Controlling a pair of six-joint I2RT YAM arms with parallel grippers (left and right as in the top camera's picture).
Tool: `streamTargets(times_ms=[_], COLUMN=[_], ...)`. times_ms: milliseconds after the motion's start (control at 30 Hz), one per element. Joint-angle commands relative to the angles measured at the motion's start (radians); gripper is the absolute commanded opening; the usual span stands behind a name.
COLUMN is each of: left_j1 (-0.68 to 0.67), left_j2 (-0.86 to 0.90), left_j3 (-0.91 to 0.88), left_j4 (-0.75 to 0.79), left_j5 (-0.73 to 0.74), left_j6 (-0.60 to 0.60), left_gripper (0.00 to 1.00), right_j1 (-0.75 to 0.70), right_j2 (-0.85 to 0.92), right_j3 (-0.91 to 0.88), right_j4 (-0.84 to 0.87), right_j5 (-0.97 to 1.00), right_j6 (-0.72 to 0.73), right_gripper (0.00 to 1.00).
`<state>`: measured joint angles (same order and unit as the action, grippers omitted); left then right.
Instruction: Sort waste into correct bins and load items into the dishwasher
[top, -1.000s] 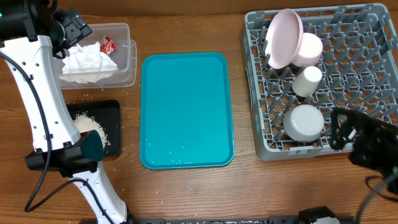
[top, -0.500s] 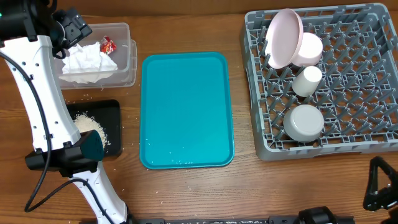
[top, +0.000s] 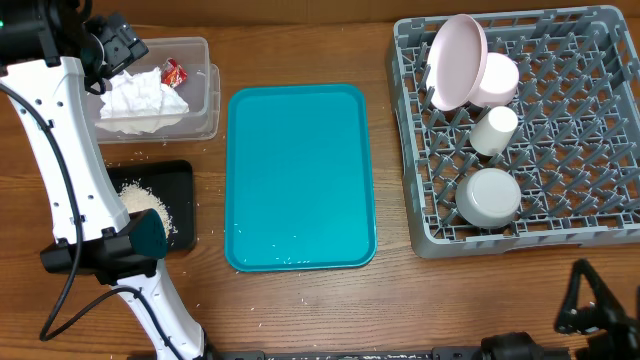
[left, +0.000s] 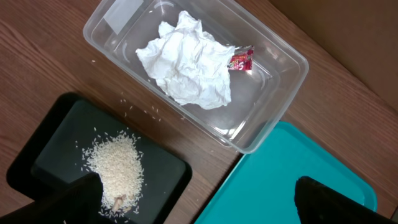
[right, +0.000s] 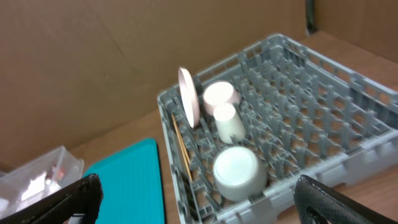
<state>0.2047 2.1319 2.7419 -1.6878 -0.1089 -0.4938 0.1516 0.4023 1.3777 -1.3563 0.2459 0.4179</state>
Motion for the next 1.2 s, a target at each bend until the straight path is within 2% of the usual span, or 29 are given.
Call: streamTargets(times_ms=[0,400,567,833,1167], left_j1=[-0.002,-0.002,-0.002,-0.002,-0.002], left_j2=[-0.004,-0.004,-0.004,-0.004,-0.004], left_j3=[0.0,0.0,0.0,0.0,0.0], left_j4=[-0.002,-0.002,-0.002,-0.002,-0.002], left_j5=[-0.003,-0.003,-0.003,-0.003,-0.003], left_j6=[0.016,0.016,0.016,0.016,0.016], left_gripper=[1.0,1.0,1.0,1.0,1.0], right_j1=[-0.003,-0.003,-0.003,-0.003,-0.006], right_j2=[-0.077,-0.228,-0.305,-0.399,-0.399], right_j3=[-0.154,-0.638,-0.814,-1.064,-1.297], right_j4=[0.096,0.596,0.802,1.044,1.349], right_j5=[0.011,-0.183,-0.299,-0.308,-0.33], right_j6=[-0.007,-0.116,-0.211,-0.212,-0.209], right_gripper=[1.0,1.0,1.0,1.0,1.0])
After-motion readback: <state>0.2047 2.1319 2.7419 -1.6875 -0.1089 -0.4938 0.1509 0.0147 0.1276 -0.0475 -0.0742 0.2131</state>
